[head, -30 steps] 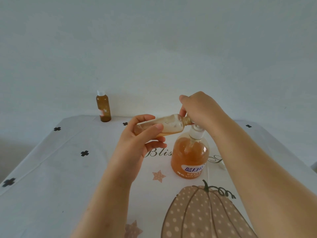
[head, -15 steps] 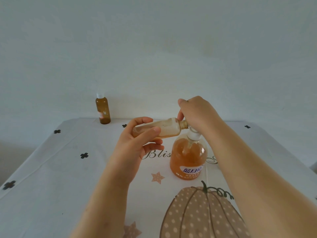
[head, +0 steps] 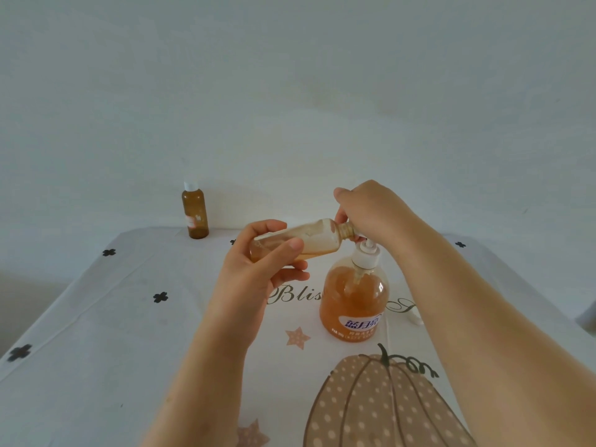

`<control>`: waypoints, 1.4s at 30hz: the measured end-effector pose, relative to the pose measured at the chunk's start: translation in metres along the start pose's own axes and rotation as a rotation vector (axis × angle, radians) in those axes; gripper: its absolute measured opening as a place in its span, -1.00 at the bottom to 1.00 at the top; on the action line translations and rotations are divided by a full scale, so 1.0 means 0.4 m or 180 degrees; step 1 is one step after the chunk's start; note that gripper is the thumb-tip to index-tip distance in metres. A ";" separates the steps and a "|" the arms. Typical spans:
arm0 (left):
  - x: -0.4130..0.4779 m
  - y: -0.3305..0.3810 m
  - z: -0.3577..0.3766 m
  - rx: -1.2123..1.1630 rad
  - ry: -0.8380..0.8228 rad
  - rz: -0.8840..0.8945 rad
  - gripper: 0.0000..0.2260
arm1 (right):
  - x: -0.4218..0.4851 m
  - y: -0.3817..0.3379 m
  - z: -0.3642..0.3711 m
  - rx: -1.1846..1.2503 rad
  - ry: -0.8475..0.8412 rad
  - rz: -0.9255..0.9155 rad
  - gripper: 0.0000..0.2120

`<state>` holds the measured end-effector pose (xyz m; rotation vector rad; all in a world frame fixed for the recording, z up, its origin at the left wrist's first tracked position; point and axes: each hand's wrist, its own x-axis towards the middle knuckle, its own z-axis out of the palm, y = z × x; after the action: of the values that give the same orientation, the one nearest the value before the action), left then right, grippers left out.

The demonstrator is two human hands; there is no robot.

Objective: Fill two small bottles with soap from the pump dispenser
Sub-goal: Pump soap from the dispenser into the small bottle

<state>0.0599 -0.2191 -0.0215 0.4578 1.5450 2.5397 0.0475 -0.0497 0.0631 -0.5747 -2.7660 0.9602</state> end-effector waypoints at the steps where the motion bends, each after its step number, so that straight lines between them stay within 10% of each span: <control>1: 0.000 0.000 0.000 0.0005 -0.0005 -0.0004 -0.64 | 0.000 0.000 -0.001 -0.0009 -0.0043 -0.0010 -0.59; 42: -0.004 0.004 0.005 -0.0058 -0.0060 -0.0134 -0.60 | 0.004 0.010 0.000 -0.0142 0.0056 -0.0173 -0.49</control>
<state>0.0621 -0.2184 -0.0195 0.4410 1.5075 2.5088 0.0471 -0.0461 0.0607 -0.5092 -2.7785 0.8798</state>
